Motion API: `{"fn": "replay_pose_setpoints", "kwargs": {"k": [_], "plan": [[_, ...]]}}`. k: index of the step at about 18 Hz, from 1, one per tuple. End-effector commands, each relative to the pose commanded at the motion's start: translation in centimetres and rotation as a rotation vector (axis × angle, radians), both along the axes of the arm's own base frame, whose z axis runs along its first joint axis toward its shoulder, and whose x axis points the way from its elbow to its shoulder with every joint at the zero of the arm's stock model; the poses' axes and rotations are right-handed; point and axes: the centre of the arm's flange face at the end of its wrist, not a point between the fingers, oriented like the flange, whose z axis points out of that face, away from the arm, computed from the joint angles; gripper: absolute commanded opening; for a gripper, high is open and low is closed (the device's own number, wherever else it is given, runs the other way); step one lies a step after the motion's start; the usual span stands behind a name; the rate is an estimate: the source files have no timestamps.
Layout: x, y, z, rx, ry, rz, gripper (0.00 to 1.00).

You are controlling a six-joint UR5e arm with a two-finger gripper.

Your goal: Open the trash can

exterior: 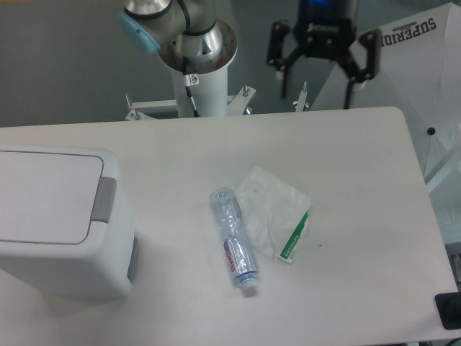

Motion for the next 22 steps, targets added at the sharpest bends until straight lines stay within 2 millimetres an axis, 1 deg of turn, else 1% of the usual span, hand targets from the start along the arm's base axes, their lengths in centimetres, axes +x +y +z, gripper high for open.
{"fn": "replay_pose_setpoints", "kwargs": {"k": [2, 3, 4, 5, 7, 9, 12, 15, 17, 19, 22], "plan": [[0.6, 2.0, -0.7, 0.051, -0.058, 0.093, 1.0], [1.1, 2.9, -0.6, 0.082, -0.079, 0.138, 1.0], [1.3, 4.0, -1.1, 0.104, -0.11, 0.181, 1.0], [2.0, 5.0, -1.2, 0.126, -0.129, 0.207, 1.0], [3.4, 6.7, -2.4, 0.14, -0.166, 0.223, 1.0], [4.5, 7.6, -3.5, 0.133, -0.179, 0.205, 1.0], [7.0, 9.6, -5.5, 0.102, -0.207, 0.156, 1.0], [8.2, 10.8, -6.2, 0.093, -0.215, 0.126, 1.0], [9.1, 11.9, -7.2, 0.076, -0.226, 0.103, 1.0], [9.6, 12.7, -8.0, 0.063, -0.234, 0.088, 1.0], [10.4, 13.4, -8.7, 0.052, -0.241, 0.072, 1.0]]}}
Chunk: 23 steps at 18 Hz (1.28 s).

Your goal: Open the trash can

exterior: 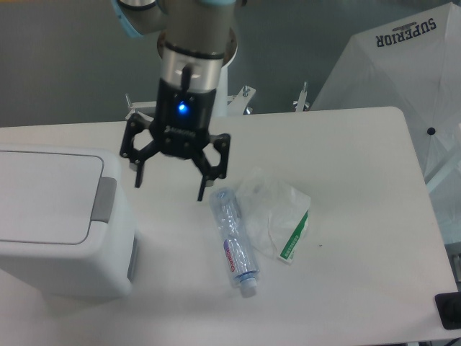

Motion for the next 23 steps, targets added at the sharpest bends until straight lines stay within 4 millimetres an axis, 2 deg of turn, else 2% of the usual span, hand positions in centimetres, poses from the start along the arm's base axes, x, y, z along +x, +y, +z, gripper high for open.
{"fn": "replay_pose_setpoints", "kwargs": {"k": [11, 19, 23], "plan": [[1.5, 0.5, -2.6, 0.028, 0.024, -0.023, 1.0], [2.0, 0.7, -2.4, 0.04, 0.0, 0.008, 1.0], [2.2, 1.0, -2.9, 0.033, -0.006, 0.002, 1.0]]}}
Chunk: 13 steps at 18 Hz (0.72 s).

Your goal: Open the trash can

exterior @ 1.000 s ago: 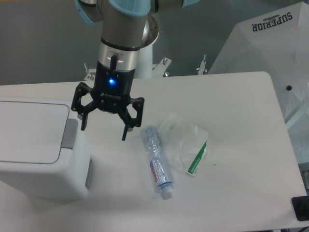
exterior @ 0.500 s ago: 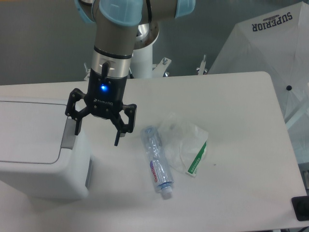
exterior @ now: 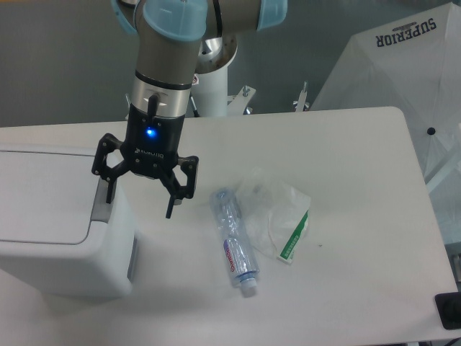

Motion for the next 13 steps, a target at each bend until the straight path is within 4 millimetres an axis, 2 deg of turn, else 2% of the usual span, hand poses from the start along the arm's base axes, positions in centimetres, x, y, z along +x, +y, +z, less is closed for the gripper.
{"fn": "replay_pose_setpoints", "kwargs": {"k": [13], "plan": [[0.14, 0.21, -0.91, -0.013, -0.006, -0.006, 1.0]]}}
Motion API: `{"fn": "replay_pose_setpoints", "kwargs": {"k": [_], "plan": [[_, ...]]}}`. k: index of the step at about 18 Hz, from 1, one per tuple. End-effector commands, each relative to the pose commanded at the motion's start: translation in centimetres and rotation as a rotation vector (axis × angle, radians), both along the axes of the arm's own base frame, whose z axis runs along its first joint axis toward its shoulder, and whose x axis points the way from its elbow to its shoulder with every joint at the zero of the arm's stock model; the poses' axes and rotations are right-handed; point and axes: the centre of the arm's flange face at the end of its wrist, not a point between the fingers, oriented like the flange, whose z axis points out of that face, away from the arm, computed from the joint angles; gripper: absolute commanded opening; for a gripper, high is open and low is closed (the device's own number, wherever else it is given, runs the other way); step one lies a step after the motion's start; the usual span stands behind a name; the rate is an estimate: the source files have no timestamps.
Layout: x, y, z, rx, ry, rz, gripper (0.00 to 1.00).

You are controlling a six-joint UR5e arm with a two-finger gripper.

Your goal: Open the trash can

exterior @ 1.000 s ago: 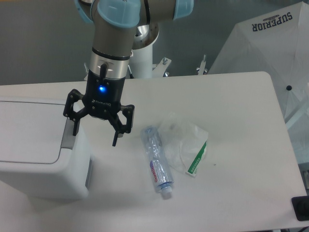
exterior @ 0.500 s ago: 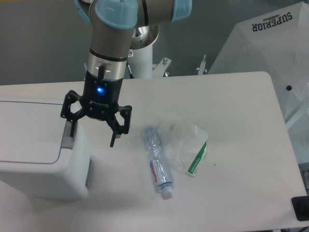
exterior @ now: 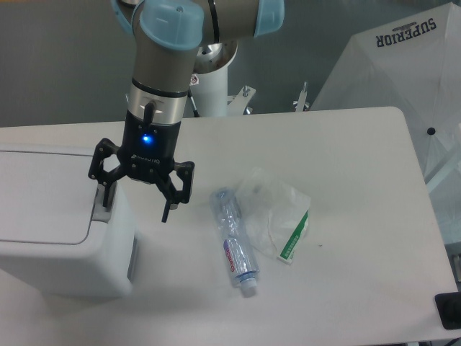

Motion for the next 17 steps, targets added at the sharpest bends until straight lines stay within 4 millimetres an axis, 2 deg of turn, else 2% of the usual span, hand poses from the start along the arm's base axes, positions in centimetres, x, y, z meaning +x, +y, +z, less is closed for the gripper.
{"fn": "replay_pose_setpoints", "kwargs": {"k": [5, 7, 8, 9, 12, 15, 17], "plan": [[0.0, 0.0, 0.1, 0.001, 0.0, 0.001, 1.0], [0.0, 0.0, 1.2, 0.018, 0.012, 0.002, 1.0], [-0.2, 0.0, 2.9, 0.043, 0.029, 0.006, 1.0], [-0.3, 0.0, 3.7, 0.053, 0.037, 0.008, 1.0], [-1.1, -0.1, 5.3, 0.069, 0.078, 0.017, 1.0], [-3.7, -1.4, 6.6, 0.045, 0.147, 0.09, 1.0], [-4.3, -1.7, 7.1, 0.034, 0.176, 0.112, 1.0]]}}
